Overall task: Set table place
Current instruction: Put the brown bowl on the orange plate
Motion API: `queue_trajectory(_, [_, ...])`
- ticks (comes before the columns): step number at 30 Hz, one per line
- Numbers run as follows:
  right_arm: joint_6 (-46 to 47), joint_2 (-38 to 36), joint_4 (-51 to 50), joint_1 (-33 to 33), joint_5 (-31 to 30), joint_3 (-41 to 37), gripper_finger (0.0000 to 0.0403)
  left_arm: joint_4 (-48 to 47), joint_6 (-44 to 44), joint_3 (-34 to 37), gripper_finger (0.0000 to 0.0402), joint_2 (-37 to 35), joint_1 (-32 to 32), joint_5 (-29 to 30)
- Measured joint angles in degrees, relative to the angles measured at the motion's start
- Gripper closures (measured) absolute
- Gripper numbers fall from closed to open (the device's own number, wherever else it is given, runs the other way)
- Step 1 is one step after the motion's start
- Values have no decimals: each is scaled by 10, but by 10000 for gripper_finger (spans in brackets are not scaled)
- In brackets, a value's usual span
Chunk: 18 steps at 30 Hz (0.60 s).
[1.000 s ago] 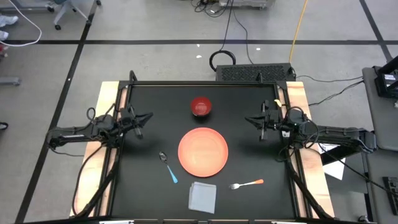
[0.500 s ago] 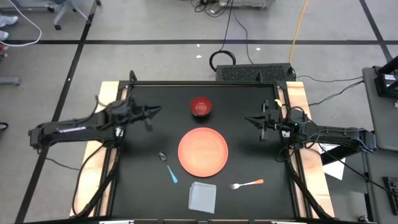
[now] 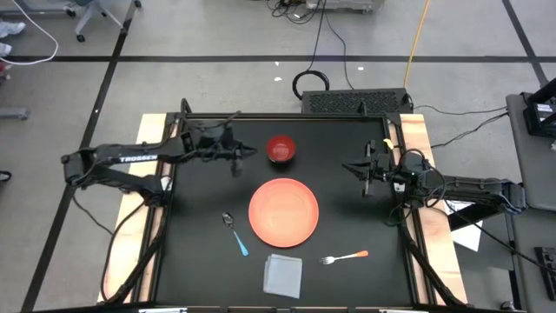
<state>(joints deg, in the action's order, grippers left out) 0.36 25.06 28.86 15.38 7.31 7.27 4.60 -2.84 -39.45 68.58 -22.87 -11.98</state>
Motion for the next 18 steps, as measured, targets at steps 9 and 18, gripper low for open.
queue_trajectory(9, [0,0,-5,0,0,0,403,3,24,-23,371,36,5,31])
queue_trajectory(18, [0,0,-4,0,0,0,403,-3,36,-23,371,35,1,30])
